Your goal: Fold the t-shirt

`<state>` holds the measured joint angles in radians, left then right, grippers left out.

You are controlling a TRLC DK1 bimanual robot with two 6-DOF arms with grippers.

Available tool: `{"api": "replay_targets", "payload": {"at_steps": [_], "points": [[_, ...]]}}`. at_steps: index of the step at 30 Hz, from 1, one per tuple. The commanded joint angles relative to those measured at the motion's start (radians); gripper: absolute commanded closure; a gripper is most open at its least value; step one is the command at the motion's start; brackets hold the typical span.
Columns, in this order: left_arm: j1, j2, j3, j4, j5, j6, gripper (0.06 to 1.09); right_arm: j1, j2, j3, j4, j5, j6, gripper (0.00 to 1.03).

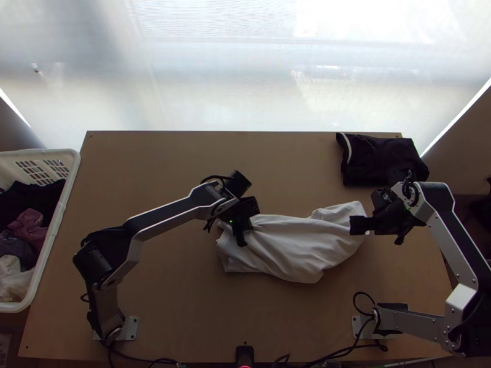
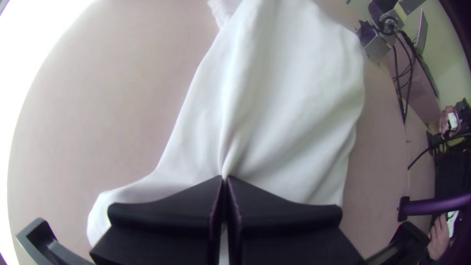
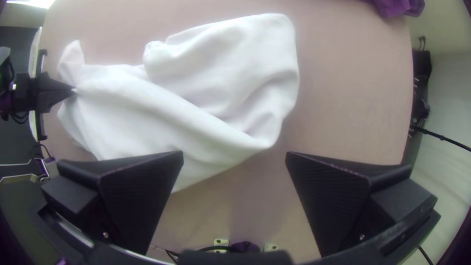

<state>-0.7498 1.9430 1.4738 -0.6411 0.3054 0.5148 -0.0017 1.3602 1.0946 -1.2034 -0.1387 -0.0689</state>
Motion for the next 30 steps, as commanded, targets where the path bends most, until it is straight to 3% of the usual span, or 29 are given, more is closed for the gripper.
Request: {"api": "replay_targets", "payload": {"at_steps": [1,6,13,22,30], "points": [[0.055,-0.170,-0.032,-0.172,0.008,0.010,1.05,0.000,0.000,0.019,0.001,0.001,-0.002,0.06],[0.138,-0.385,-0.046,-0.229,0.006,0.014,1.05,0.023,0.005,0.034,0.001,-0.001,0.001,0.06],[0.250,-0.513,0.132,-0.374,0.006,0.016,1.05,0.080,0.023,0.044,0.007,-0.004,0.009,0.06],[0.402,-0.529,0.496,-0.483,-0.014,0.011,1.05,0.100,0.020,0.045,0.007,-0.009,0.007,0.06],[0.394,-0.486,0.787,-0.523,-0.127,0.014,1.05,0.111,0.016,0.034,0.019,-0.027,0.009,0.06]]}}
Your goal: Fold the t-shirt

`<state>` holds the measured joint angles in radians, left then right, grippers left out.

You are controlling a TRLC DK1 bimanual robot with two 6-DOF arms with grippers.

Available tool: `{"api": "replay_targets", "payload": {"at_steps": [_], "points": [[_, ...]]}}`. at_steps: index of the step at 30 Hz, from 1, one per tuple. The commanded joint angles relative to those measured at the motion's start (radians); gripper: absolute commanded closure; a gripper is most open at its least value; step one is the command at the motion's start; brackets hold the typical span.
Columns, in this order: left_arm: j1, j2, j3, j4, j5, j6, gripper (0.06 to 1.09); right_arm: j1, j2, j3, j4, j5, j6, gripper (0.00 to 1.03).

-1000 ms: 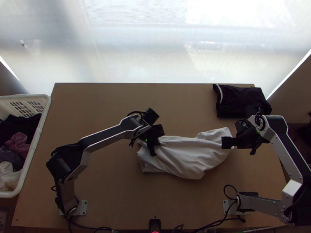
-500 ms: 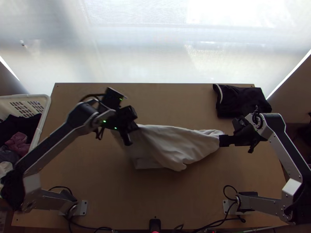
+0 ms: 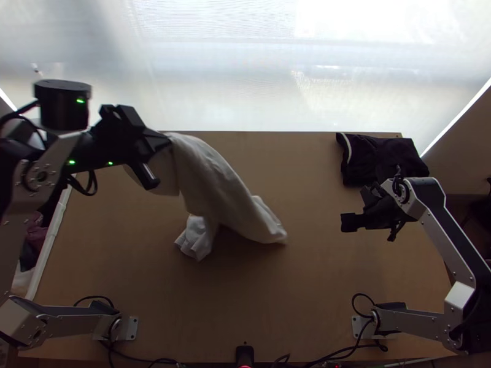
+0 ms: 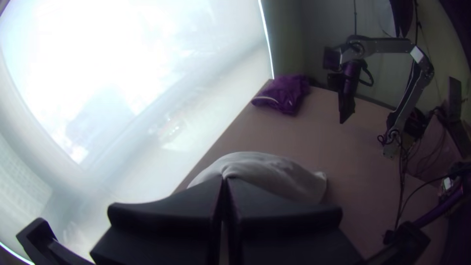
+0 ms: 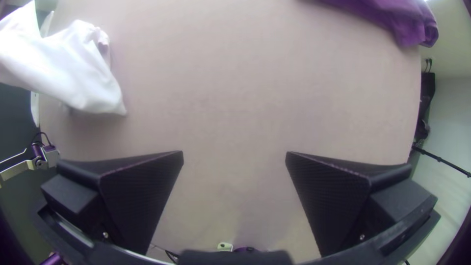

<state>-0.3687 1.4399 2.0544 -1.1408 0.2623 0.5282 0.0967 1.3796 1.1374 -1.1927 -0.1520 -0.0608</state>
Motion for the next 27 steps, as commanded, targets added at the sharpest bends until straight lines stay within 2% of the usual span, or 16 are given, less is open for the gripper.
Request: {"api": "replay_targets", "payload": {"at_steps": [1,6,12,15,21,27], "points": [[0.001,0.014,0.205,-0.014,-0.090,-0.005,1.05,0.014,-0.005,-0.010,0.010,-0.014,-0.001,0.06],[-0.130,0.043,0.151,0.055,-0.115,-0.033,1.05,0.021,-0.007,-0.011,0.010,-0.020,-0.001,0.06],[-0.427,0.145,0.156,0.135,-0.221,0.027,1.05,0.003,-0.010,-0.018,0.010,-0.020,-0.004,0.06],[-0.519,0.191,0.162,0.191,-0.236,0.047,1.05,-0.015,-0.025,-0.031,0.010,-0.020,-0.007,0.06],[-0.644,0.240,0.234,0.314,-0.330,0.049,1.05,-0.061,-0.059,-0.071,0.010,-0.020,-0.016,0.06],[-0.704,0.237,0.234,0.391,-0.414,0.113,1.05,-0.069,-0.071,-0.090,0.010,-0.020,-0.017,0.06]]}}
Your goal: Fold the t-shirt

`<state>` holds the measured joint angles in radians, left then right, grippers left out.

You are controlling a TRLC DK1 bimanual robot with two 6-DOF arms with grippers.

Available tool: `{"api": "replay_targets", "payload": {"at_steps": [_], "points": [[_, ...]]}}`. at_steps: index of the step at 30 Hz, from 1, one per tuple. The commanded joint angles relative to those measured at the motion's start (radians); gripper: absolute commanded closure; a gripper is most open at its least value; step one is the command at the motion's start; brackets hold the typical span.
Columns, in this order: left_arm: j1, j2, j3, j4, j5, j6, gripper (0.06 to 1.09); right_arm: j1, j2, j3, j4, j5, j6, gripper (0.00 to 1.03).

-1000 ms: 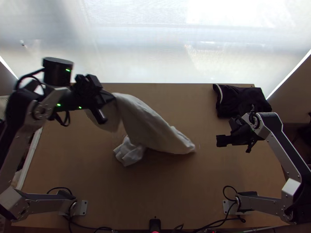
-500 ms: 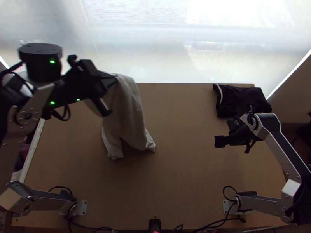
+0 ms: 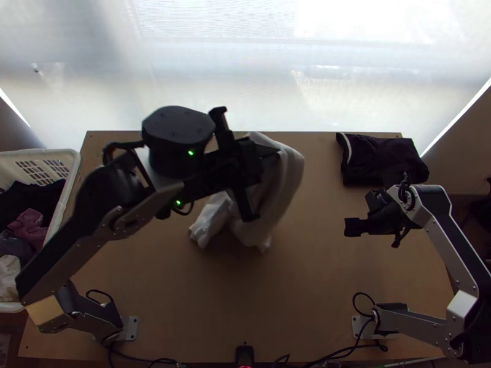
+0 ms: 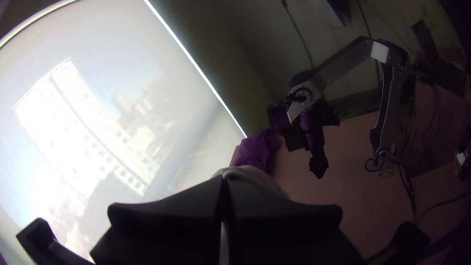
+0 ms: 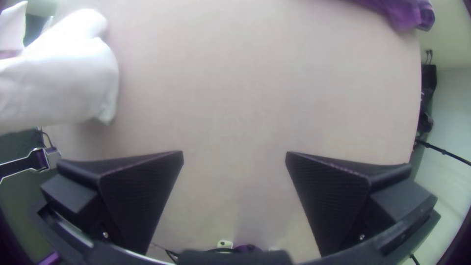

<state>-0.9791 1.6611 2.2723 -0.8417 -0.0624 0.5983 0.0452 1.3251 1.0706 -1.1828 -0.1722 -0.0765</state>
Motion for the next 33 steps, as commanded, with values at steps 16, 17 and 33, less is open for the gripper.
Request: {"api": "replay_targets", "payload": {"at_steps": [16,17,33], "points": [[0.430,-0.638,-0.909,-0.085,0.004,0.161,1.05,0.053,0.010,0.000,0.011,-0.001,0.015,0.06],[0.490,-0.679,-0.970,-0.085,0.026,0.202,1.05,0.059,0.013,0.003,0.011,-0.003,0.015,0.06],[1.232,-0.940,-1.297,-0.232,0.348,0.669,1.04,0.418,0.201,0.129,0.014,-0.044,0.015,0.05]]}}
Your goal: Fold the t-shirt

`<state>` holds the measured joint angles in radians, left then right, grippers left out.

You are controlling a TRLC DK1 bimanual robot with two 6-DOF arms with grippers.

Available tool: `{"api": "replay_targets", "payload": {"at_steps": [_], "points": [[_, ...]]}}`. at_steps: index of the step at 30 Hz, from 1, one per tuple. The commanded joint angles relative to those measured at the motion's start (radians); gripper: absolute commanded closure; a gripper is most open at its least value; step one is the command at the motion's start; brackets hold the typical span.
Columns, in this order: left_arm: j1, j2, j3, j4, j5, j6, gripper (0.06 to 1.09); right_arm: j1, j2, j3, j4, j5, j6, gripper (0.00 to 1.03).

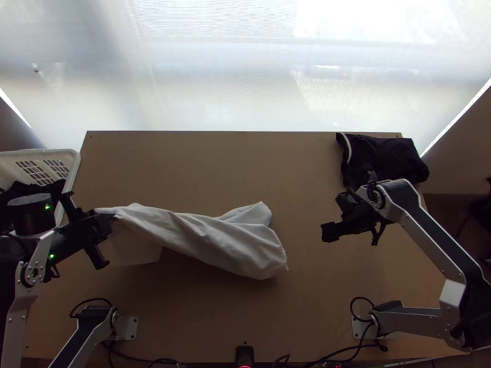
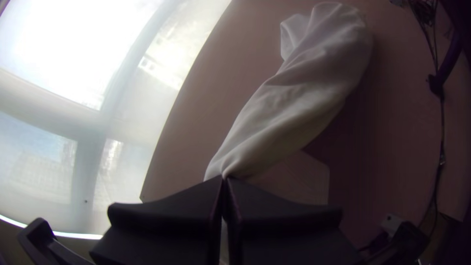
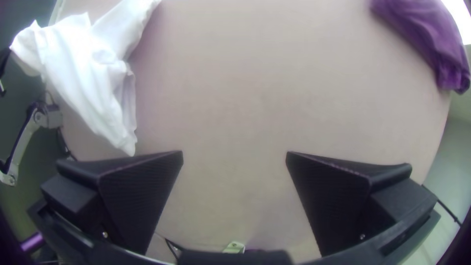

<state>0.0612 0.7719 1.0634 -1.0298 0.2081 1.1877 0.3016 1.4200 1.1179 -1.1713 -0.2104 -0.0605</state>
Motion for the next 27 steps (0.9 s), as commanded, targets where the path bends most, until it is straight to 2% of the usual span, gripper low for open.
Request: {"api": "replay_targets", "payload": {"at_steps": [1,4,5,7,8,12,15,18,23,27], "points": [[0.193,-0.052,-0.098,-0.033,0.077,0.070,0.99,0.186,0.131,0.105,0.004,-0.006,-0.001,0.05],[0.195,-0.071,-0.125,-0.006,0.093,0.056,0.77,0.234,0.200,0.178,0.009,-0.006,-0.002,0.05],[0.193,-0.072,-0.137,0.016,0.091,0.030,0.63,0.248,0.220,0.203,0.009,-0.006,-0.002,0.05],[0.198,-0.059,-0.154,0.039,0.089,-0.019,0.14,0.277,0.254,0.244,0.015,-0.006,-0.002,0.05],[0.200,-0.056,-0.164,0.048,0.091,-0.031,0.11,0.295,0.269,0.258,0.022,-0.006,-0.002,0.05],[0.200,-0.069,-0.178,0.093,0.088,-0.114,0.11,0.360,0.293,0.283,0.062,0.005,-0.004,0.06],[0.219,-0.066,-0.155,0.111,0.085,-0.175,0.11,0.422,0.293,0.284,0.087,0.063,-0.005,0.06],[0.239,-0.056,-0.141,0.111,0.085,-0.204,0.11,0.507,0.284,0.264,0.142,0.177,-0.022,0.06],[0.256,-0.052,-0.128,0.106,0.076,-0.252,0.11,0.662,0.247,0.168,0.298,0.459,-0.117,0.06],[0.284,-0.051,-0.111,0.103,0.073,-0.266,0.11,0.737,0.185,0.082,0.418,0.565,-0.165,0.07]]}}
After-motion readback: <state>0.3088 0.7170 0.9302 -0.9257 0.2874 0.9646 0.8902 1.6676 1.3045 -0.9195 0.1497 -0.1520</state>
